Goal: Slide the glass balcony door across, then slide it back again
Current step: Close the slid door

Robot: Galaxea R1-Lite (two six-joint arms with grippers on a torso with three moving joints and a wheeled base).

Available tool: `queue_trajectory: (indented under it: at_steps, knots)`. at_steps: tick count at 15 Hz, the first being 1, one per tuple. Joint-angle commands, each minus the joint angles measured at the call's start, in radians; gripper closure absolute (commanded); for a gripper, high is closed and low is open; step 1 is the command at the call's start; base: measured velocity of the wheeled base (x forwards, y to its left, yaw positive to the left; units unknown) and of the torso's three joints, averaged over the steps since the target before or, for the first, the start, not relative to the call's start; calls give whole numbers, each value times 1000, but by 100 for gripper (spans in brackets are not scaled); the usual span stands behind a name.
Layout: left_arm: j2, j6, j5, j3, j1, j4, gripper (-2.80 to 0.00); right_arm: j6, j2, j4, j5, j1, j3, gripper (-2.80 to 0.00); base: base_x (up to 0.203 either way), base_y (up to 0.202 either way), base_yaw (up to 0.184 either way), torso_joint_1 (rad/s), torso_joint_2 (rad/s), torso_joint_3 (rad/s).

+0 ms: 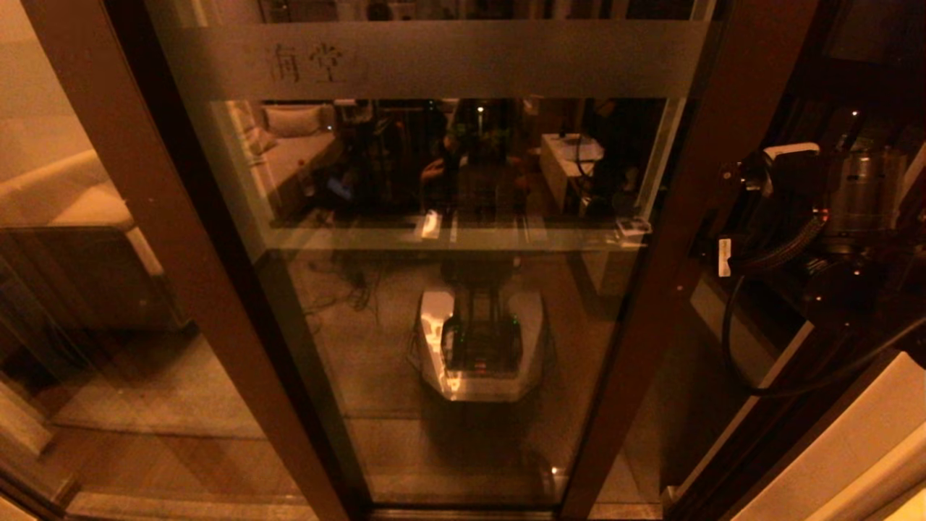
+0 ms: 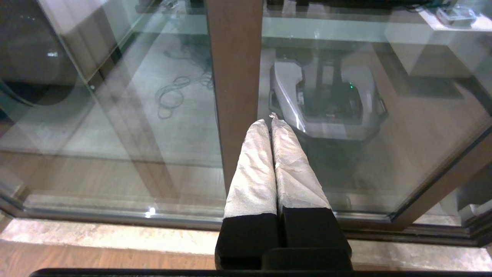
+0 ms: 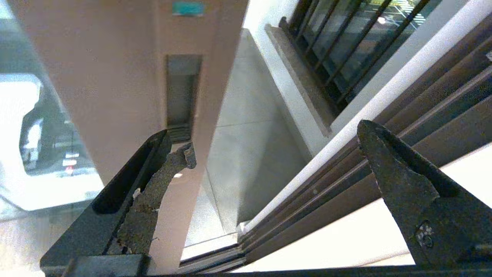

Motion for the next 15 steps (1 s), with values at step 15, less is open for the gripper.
queue_trajectory:
  at_steps: [15]
  knots:
    - [0,-1,0,0,0,1,0,-5,73,-30,-1,-79,-34,-280,0,0,0,0,0,0]
